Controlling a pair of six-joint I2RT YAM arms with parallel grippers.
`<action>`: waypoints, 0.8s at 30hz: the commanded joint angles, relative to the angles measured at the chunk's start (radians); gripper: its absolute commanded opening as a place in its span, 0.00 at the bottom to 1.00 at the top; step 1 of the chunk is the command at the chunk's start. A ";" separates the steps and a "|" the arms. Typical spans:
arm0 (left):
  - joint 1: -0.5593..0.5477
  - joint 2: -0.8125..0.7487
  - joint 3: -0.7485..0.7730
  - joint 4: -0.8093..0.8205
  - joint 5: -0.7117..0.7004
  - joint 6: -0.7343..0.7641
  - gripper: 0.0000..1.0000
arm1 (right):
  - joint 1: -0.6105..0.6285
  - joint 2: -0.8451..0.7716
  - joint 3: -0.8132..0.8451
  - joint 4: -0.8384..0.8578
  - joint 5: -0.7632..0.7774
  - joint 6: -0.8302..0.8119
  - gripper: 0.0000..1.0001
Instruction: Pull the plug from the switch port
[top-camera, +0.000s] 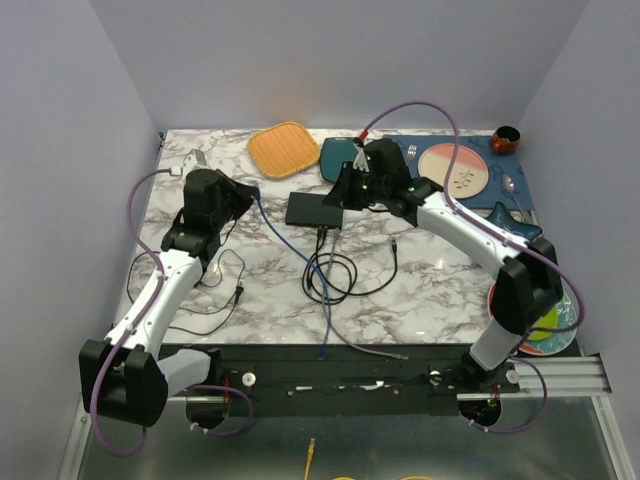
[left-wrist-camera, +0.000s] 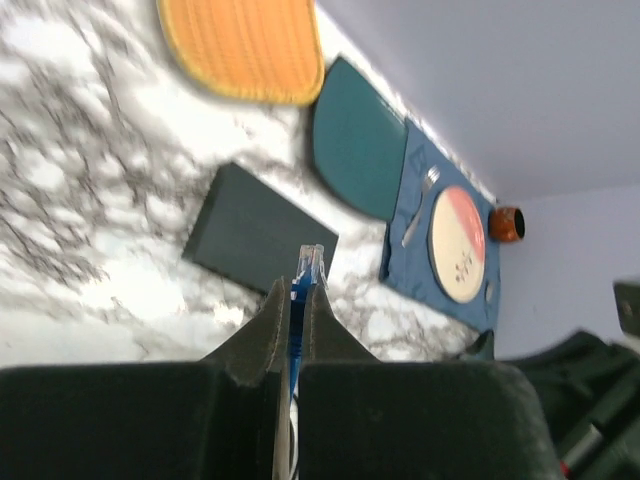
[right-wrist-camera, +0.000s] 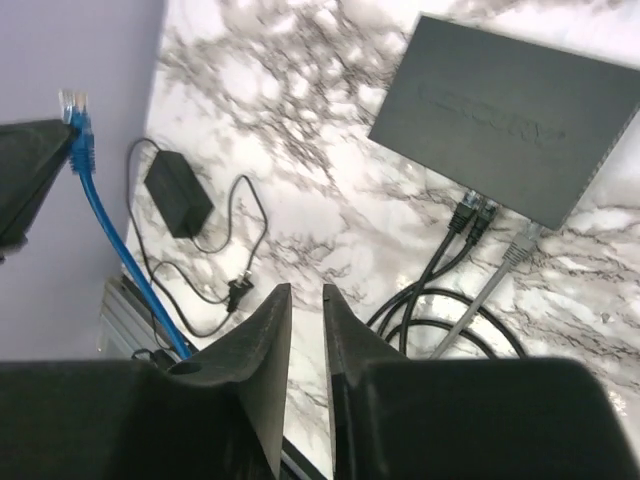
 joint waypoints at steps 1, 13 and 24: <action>0.040 0.023 0.142 -0.322 -0.208 0.139 0.00 | 0.013 -0.111 -0.119 0.016 0.061 0.004 0.29; 0.269 0.293 0.648 -0.420 -0.232 0.192 0.00 | 0.042 -0.383 -0.325 0.043 0.031 -0.023 0.29; 0.347 0.707 1.189 -0.438 -0.298 0.139 0.00 | 0.053 -0.469 -0.444 0.082 0.007 -0.025 0.25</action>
